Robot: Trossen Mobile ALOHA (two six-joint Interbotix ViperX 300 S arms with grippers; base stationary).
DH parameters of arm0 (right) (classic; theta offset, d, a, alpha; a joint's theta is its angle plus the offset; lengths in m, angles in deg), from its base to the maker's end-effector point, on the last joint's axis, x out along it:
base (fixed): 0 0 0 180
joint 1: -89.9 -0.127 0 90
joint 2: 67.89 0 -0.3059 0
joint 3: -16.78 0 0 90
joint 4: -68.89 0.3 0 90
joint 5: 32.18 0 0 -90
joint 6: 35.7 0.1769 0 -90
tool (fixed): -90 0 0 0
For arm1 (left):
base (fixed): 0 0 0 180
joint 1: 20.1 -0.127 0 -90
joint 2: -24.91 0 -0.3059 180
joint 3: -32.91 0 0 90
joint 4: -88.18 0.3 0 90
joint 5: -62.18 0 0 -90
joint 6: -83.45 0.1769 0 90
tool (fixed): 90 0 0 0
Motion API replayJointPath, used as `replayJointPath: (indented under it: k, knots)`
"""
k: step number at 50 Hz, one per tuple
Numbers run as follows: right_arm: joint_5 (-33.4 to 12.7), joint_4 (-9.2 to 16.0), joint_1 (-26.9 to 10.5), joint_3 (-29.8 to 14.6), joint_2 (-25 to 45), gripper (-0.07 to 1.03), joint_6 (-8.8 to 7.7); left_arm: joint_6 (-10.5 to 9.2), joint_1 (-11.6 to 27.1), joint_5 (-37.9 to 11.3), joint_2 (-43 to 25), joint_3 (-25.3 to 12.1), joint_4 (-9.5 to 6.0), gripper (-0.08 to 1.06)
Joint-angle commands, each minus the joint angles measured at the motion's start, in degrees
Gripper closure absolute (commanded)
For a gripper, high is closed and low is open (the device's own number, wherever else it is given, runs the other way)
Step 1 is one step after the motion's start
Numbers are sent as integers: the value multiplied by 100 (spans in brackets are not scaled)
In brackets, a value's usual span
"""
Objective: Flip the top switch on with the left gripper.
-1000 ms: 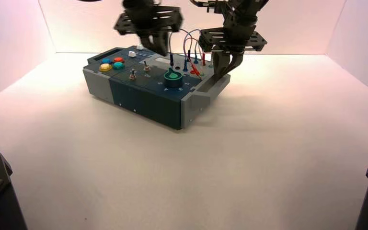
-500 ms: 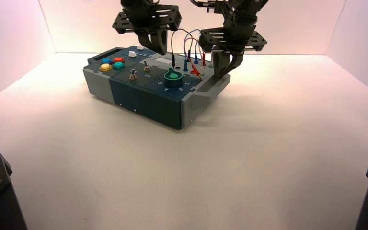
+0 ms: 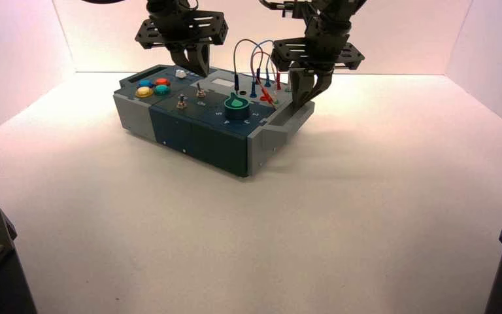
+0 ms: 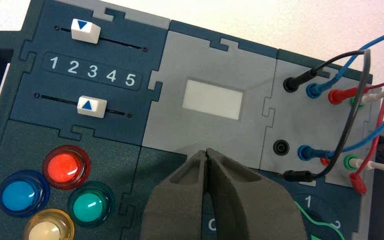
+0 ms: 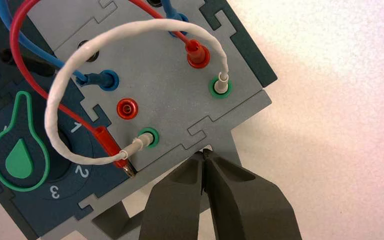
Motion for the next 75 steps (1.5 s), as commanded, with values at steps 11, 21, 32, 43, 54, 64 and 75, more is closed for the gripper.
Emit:
replayJointPath:
  k: [11,21,32,43,54,64,75]
  knots:
    - [0,-9,26,-97,-44,98,-9,9,-176,44,62,79,35,101]
    - [0,-18,26,-97,-44,98,-9,9,-211,44,105,141,35,101]
    - [-9,-18,26,-97,-44,98,-9,0,-193,9,176,123,0,101]
    - [0,-18,35,-123,-35,98,0,-44,-9,-26,378,149,-70,101]
    - [-35,-9,26,-185,-18,98,9,-44,211,-35,308,132,-88,101]
    - [-70,-18,26,-193,0,98,0,-44,97,-35,334,167,-62,101]
    - [-70,-18,26,-185,0,98,0,-9,-211,-35,457,211,-18,101]
